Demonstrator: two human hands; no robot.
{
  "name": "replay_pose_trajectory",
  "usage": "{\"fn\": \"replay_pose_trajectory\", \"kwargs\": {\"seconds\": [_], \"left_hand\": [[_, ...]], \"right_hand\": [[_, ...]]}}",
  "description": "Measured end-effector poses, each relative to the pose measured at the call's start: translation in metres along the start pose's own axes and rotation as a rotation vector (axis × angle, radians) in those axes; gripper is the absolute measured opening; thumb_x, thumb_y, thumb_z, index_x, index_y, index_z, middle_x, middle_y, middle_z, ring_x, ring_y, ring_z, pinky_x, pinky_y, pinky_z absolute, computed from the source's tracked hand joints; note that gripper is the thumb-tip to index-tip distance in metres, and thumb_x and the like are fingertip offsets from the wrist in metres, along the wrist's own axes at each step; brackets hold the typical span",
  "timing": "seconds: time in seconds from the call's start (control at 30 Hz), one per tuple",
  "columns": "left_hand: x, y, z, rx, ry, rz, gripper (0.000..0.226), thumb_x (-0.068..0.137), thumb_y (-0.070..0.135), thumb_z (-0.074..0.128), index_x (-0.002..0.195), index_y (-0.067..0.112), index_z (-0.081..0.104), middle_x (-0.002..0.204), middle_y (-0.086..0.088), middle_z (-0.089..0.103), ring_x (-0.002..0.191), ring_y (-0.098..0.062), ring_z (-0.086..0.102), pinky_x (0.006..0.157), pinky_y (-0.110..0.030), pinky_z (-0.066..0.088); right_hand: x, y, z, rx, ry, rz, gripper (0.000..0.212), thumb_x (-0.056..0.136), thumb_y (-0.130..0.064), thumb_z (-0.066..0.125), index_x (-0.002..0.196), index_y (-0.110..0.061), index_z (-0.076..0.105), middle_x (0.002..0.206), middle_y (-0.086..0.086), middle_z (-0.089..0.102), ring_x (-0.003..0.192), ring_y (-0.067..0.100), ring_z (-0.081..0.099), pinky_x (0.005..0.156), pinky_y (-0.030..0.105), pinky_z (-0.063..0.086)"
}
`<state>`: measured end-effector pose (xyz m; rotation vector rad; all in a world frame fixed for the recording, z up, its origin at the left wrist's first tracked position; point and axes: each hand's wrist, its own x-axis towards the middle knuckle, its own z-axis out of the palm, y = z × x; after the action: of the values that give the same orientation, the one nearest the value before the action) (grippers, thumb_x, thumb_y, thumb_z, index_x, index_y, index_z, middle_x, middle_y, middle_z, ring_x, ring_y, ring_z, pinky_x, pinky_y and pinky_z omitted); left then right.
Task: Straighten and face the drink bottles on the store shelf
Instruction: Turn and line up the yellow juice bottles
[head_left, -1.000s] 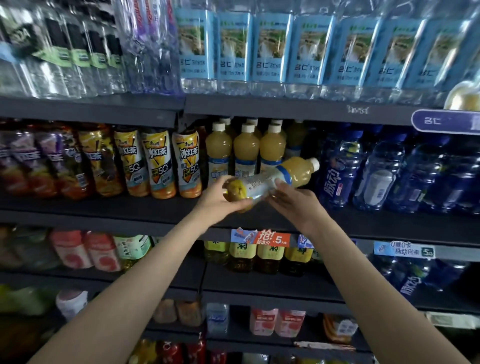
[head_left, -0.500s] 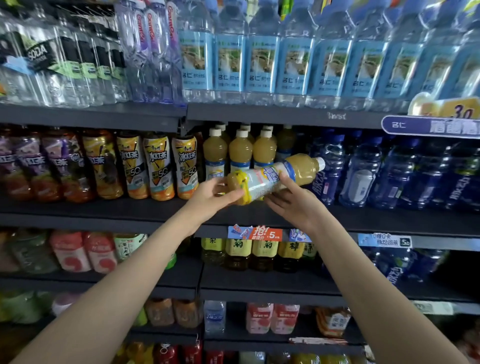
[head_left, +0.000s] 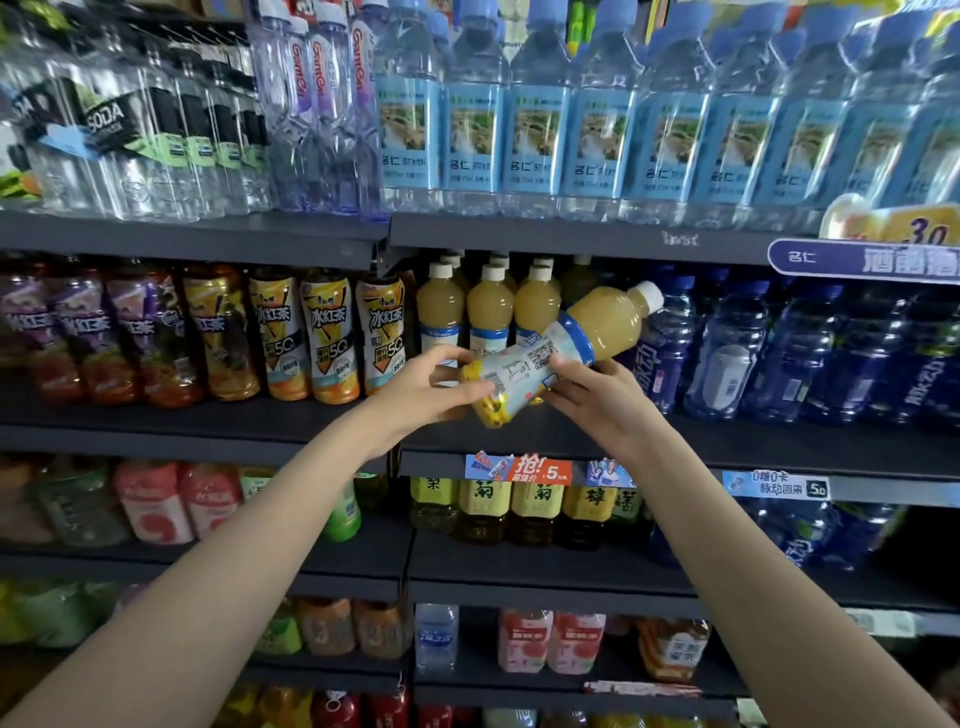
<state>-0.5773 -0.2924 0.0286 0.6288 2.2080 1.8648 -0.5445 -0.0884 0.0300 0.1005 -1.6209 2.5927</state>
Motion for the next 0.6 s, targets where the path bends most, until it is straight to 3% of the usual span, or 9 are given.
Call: {"fn": "replay_pose_trajectory", "kwargs": {"seconds": [0.17,0.27,0.37,0.47,0.53,0.6], "left_hand": [[-0.002,-0.006,0.006,0.214,-0.119,-0.018,0.047,0.074,0.024,0.077,0.113,0.029,0.051,0.119,0.008,0.059,0.108,-0.003,0.055,0.093,-0.022,0.046],[-0.001,-0.012,0.013,0.276,0.072,0.061,0.053,0.071,0.023,0.080,0.115,0.025,0.051,0.114,0.008,0.055,0.100,-0.003,0.053,0.078,-0.012,0.042],[0.004,-0.015,0.019,0.672,0.359,0.301,0.063,0.067,0.024,0.083,0.121,0.015,0.052,0.110,-0.003,0.042,0.107,-0.017,0.043,0.084,-0.020,0.034],[0.005,-0.020,0.024,0.950,0.500,0.543,0.067,0.060,0.021,0.086,0.119,0.009,0.056,0.110,-0.015,0.045,0.108,-0.029,0.041,0.090,-0.036,0.040],[0.006,-0.023,0.022,1.003,0.529,0.632,0.068,0.056,0.020,0.088,0.115,0.008,0.057,0.107,-0.017,0.046,0.105,-0.031,0.043,0.087,-0.040,0.043],[0.008,-0.024,0.016,0.847,0.450,0.579,0.064,0.062,0.021,0.085,0.117,0.010,0.055,0.111,-0.011,0.043,0.109,-0.027,0.044,0.090,-0.034,0.040]], "right_hand": [[-0.004,0.001,0.001,-0.069,-0.161,0.006,0.041,0.071,-0.003,0.066,0.111,-0.011,0.057,0.107,0.006,0.069,0.100,0.020,0.066,0.081,0.028,0.056],[-0.002,-0.001,0.003,-0.146,-0.109,0.037,0.033,0.081,-0.009,0.066,0.113,-0.010,0.057,0.111,0.008,0.068,0.105,0.022,0.065,0.089,0.031,0.055],[0.004,0.005,0.006,-0.043,0.041,0.071,0.036,0.085,-0.022,0.068,0.115,-0.005,0.058,0.111,0.013,0.068,0.105,0.025,0.065,0.086,0.034,0.056],[0.008,0.011,0.010,0.172,0.154,0.079,0.047,0.082,-0.024,0.070,0.121,-0.002,0.055,0.115,0.019,0.064,0.102,0.028,0.066,0.075,0.035,0.059],[0.010,0.014,0.008,0.213,0.168,0.048,0.045,0.084,-0.019,0.068,0.122,0.000,0.053,0.117,0.021,0.063,0.100,0.028,0.066,0.069,0.032,0.059],[0.012,0.014,0.005,0.211,0.121,-0.027,0.043,0.083,-0.013,0.067,0.122,0.000,0.053,0.115,0.018,0.065,0.098,0.026,0.068,0.075,0.032,0.059]]}}
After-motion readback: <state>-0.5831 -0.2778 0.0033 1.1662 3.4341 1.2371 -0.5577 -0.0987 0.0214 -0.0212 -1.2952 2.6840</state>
